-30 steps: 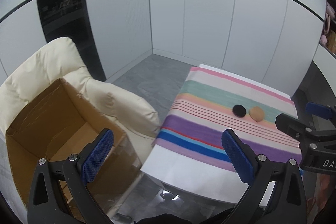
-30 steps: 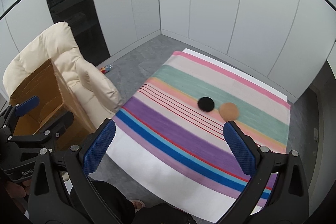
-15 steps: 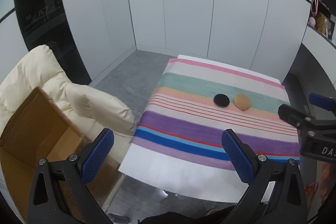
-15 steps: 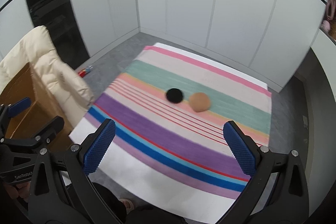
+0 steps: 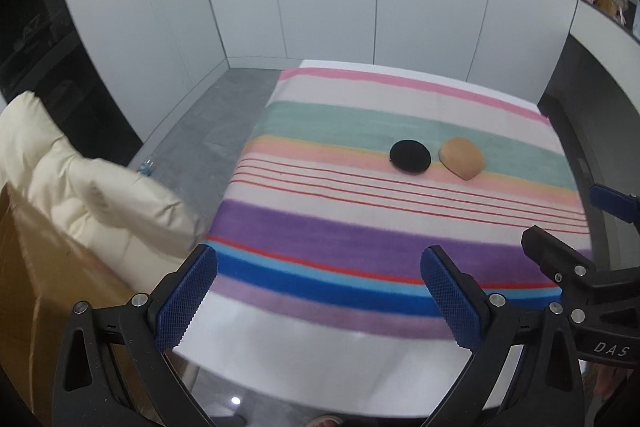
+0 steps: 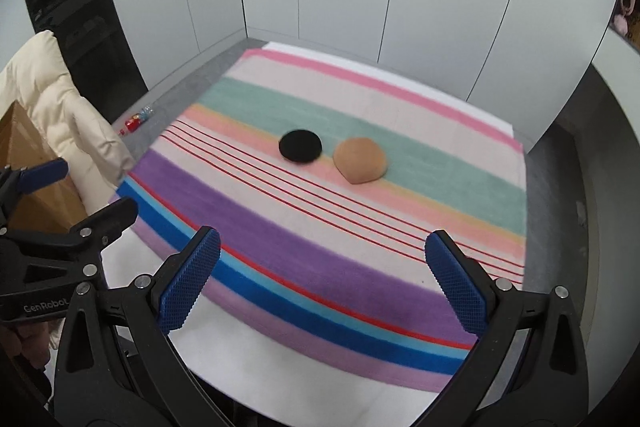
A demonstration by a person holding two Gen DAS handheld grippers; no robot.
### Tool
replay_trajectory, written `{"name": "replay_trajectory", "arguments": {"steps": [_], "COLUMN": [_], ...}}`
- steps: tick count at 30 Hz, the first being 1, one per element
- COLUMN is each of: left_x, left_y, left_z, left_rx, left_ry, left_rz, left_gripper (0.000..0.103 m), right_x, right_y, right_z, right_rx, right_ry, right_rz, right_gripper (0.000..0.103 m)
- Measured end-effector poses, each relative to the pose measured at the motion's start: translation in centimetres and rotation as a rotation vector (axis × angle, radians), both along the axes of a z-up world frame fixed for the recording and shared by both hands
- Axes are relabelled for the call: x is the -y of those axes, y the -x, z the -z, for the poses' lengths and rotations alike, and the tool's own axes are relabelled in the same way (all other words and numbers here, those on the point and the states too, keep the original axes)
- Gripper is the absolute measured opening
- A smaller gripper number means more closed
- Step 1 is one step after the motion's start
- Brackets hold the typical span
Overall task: Organize objects
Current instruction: 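Withdraw both open tools from the box toward the black and tan sponges, then grasp the black round sponge with left tool while right tool grasps tan sponge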
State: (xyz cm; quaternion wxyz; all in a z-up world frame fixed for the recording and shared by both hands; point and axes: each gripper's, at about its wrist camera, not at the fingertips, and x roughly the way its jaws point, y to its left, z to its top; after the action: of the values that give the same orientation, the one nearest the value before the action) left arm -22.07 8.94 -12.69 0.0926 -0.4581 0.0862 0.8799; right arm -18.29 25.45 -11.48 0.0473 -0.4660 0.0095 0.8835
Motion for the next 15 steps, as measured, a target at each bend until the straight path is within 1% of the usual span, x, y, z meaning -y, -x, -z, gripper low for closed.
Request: {"name": "replay_trajectory", "arguments": {"steps": [2,5,9,12,15], "left_x": [-0.5,-1.1,-2.0,-3.0,-4.3], "left_y": [0.9,2.0,3.6,4.8,6.0], "left_z": [1.0,2.6,4.7,6.1,7.4], "left_rx": [0.02,0.036,0.047,0.063,0.071], "left_ry": [-0.013,-0.017,-0.013,-0.03,-0.039], "left_rz": [0.015,0.025,0.053,0.065,0.077], "left_gripper": [0.095,0.092,0.083,0.082,0.081], "right_x": [-0.6,-1.5,-3.1,-4.7,-5.9], "right_y": [0.8,2.3,4.5,6.0,7.4], "right_z": [1.0,2.7,4.9,6.6,8.1], "right_rx": [0.011,0.036,0.049,0.075,0.088], "right_ry": [0.004,0.001,0.009,0.021,0.008], "right_rz": [0.005,0.005,0.03,0.051,0.058], "right_gripper": [0.103,0.103,0.101,0.099,0.097]}}
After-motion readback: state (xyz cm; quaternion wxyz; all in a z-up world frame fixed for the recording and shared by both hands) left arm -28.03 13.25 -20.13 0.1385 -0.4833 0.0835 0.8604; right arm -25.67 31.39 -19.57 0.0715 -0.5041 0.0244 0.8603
